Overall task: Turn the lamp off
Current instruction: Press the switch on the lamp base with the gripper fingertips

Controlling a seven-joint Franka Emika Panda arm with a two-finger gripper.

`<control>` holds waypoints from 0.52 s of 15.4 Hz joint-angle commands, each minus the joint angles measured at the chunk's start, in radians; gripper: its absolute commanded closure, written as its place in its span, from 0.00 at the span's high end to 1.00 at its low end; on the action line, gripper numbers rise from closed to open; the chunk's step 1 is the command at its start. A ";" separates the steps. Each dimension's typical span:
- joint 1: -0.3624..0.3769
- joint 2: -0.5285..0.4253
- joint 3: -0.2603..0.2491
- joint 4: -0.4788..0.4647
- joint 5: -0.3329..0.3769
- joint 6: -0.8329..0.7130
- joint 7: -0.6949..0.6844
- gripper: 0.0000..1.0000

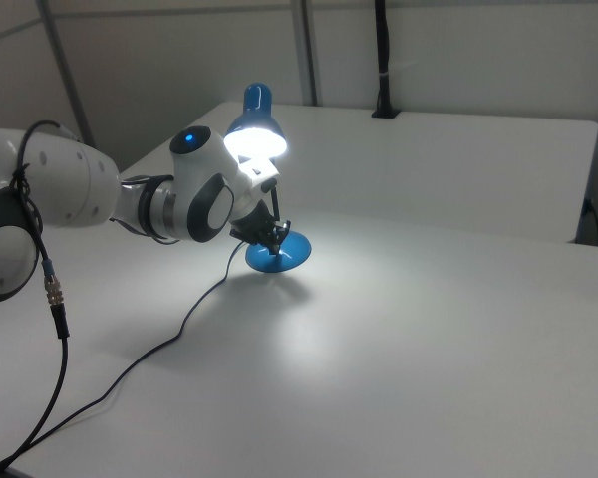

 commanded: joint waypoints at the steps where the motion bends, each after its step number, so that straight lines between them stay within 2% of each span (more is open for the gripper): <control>1: 0.018 0.015 -0.012 -0.010 -0.026 0.056 0.072 0.00; 8: 0.026 0.021 -0.010 -0.010 -0.028 0.058 0.074 0.00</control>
